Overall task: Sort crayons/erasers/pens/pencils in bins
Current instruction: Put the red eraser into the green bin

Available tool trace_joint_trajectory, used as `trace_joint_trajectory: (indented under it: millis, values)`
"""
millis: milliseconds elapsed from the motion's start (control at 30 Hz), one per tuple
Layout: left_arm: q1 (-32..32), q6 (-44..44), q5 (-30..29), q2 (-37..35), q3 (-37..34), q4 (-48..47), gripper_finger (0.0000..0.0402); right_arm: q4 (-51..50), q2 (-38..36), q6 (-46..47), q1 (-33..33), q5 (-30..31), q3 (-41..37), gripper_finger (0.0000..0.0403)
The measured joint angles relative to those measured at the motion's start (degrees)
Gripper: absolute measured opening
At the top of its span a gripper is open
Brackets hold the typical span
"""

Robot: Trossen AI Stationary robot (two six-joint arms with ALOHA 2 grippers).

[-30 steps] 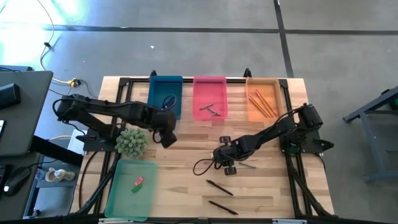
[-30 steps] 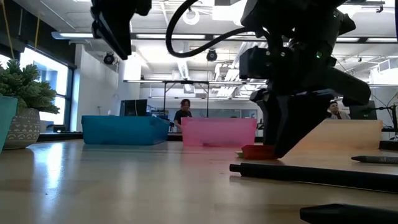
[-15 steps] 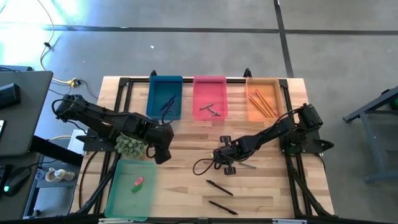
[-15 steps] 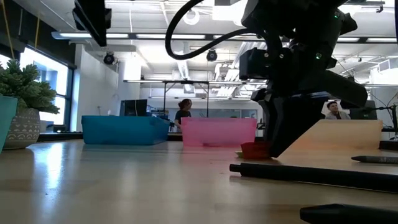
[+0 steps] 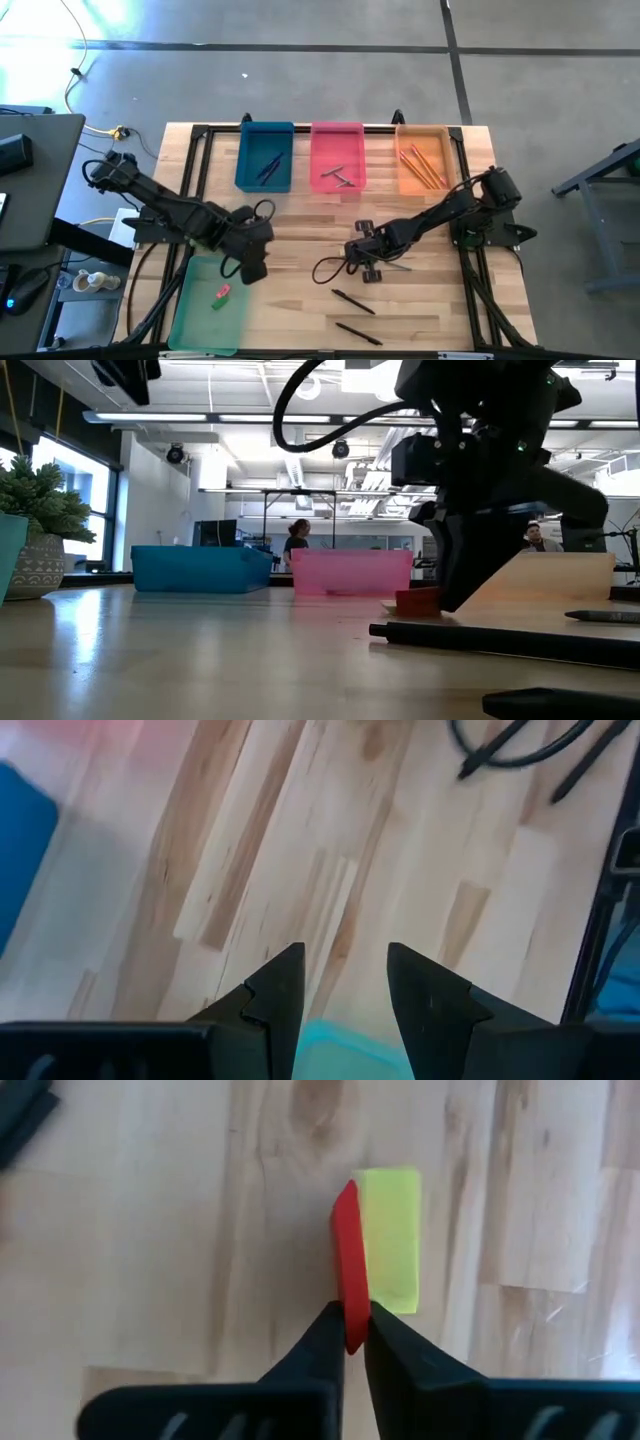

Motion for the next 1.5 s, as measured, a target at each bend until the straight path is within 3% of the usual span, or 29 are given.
trace_joint_trajectory:
  millis: [200, 433, 633, 933, 1500]
  values:
    - [-3.75, 0.11, -3.73, 0.0, 0.0, 3.68, 0.0131, 0.1, -1.93, 0.61, 0.02, -1.46, 0.0, 0.0004]
    - [-5.86, 0.11, -3.26, 0.02, 0.0, 7.07, 0.0133, 0.43, -5.56, 0.75, 0.02, -2.42, 0.0, 0.0003]
    - [-6.15, 2.76, -4.03, 0.04, 0.0, 9.37, 0.0159, 1.55, -10.68, 1.51, 0.04, -2.77, 0.07, 0.0002]
    - [-2.68, 5.47, -11.31, 0.06, 0.0, 17.33, 0.0216, 12.74, -16.84, 2.11, 0.02, 0.2, 0.15, 0.0002]
    - [3.42, 17.55, -9.98, 0.68, 0.04, 29.41, 0.022, 31.08, -18.03, 1.61, 0.0, 3.5, 0.18, 0.0002]
